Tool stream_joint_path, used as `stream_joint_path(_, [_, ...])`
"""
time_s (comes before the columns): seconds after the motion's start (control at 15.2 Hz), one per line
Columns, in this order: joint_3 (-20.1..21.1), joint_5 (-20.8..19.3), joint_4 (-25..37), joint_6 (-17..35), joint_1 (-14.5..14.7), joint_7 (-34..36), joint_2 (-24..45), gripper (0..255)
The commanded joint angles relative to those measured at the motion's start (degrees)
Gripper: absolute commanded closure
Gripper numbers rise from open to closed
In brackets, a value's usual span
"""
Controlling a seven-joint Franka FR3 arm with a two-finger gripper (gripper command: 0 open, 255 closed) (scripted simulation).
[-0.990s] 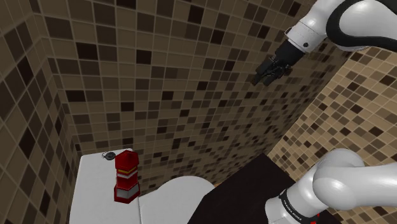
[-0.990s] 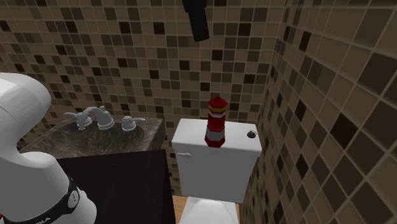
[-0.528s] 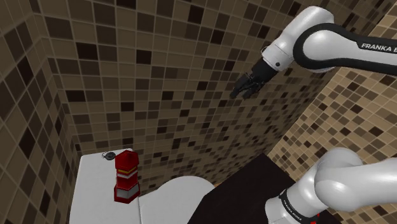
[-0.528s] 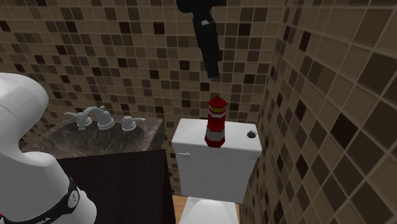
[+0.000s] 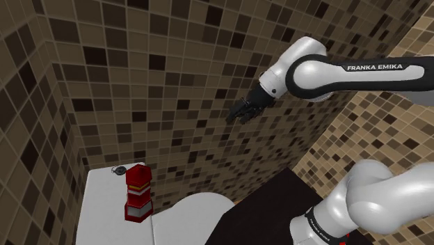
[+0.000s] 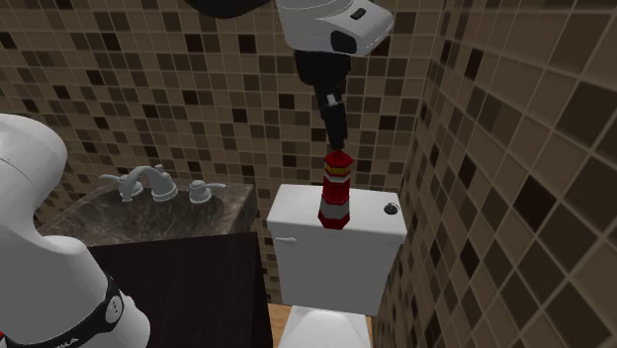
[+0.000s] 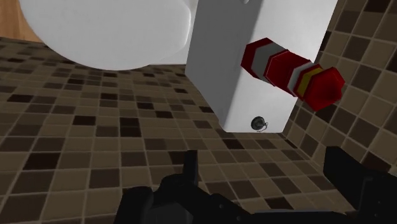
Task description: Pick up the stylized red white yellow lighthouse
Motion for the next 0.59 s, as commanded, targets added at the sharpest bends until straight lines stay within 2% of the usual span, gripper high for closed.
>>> stream_joint_path(0.0, [0.1, 3.0, 0.0, 4.1, 1.9, -1.4, 3.7, 0])
stream_joint_path(0.26, [0.2, 10.1, 1.0, 11.6, 6.3, -5.4, 11.4, 0])
stream_joint_path(0.53, [0.1, 19.1, 3.8, 17.6, 10.8, -11.4, 19.7, 0])
